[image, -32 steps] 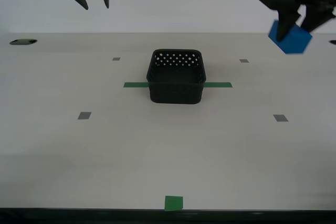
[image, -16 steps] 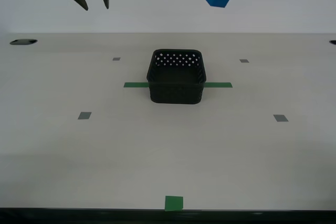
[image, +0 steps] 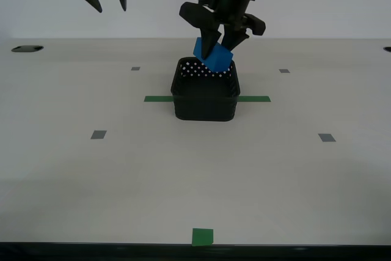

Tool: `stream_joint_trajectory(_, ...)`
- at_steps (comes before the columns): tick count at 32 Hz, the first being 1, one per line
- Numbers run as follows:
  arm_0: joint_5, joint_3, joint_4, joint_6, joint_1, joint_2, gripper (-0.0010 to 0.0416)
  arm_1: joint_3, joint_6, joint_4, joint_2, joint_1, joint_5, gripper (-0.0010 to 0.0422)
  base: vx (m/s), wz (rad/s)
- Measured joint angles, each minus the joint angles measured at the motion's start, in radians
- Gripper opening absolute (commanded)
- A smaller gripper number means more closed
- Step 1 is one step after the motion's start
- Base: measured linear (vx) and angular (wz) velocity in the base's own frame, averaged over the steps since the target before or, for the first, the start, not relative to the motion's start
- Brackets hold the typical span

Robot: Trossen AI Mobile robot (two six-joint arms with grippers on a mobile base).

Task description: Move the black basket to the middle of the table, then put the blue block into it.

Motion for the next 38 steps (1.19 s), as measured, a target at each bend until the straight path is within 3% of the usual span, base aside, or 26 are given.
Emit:
stream_joint_trajectory(6,0.000,0.001,0.010,0.000,0.000,-0.006,0.0006,-0.001,0.000,0.008,0.000,0.000,0.000,0.0259,0.000,0.000)
stream_joint_trajectory(9,0.000,0.002,0.021,0.000,0.000,-0.006,0.0036,-0.001,0.000,0.008,0.000,0.000,0.000,0.0259,0.000,0.000)
stream_joint_trajectory(10,0.000,0.001,0.021,0.000,0.000,-0.006,0.0082,-0.001,0.000,0.008,0.000,0.000,0.000,0.0259,0.000,0.000)
stream_joint_trajectory(15,0.001,0.001,0.021,0.000,0.000,-0.006,0.0175,-0.001,0.003,0.008,0.000,0.000,0.000,0.0259,0.000,0.000)
stream_joint_trajectory(16,0.001,0.001,0.021,0.000,0.000,-0.006,0.0234,-0.001,0.003,0.008,0.000,0.000,0.000,0.0259,0.000,0.000)
stream_joint_trajectory(18,0.000,0.001,0.021,0.000,0.000,-0.006,0.0285,-0.001,0.003,0.008,0.000,0.000,0.000,0.0259,0.000,0.000)
stream_joint_trajectory(19,0.000,0.001,0.021,0.000,0.000,-0.006,0.0344,-0.001,0.003,0.008,0.000,0.000,0.000,0.0259,0.000,0.000)
stream_joint_trajectory(22,0.000,0.001,0.021,0.000,0.000,-0.006,0.0403,-0.001,0.003,0.008,0.000,0.000,0.000,0.0259,0.000,0.000)
stream_joint_trajectory(30,0.000,0.001,0.017,0.000,0.000,-0.006,0.0357,-0.001,0.003,0.008,0.000,0.000,0.000,0.0259,0.000,0.000)
stream_joint_trajectory(38,0.000,0.001,0.024,0.000,0.000,-0.006,0.0385,-0.001,0.003,0.022,0.000,0.000,0.000,0.0259,0.000,0.000)
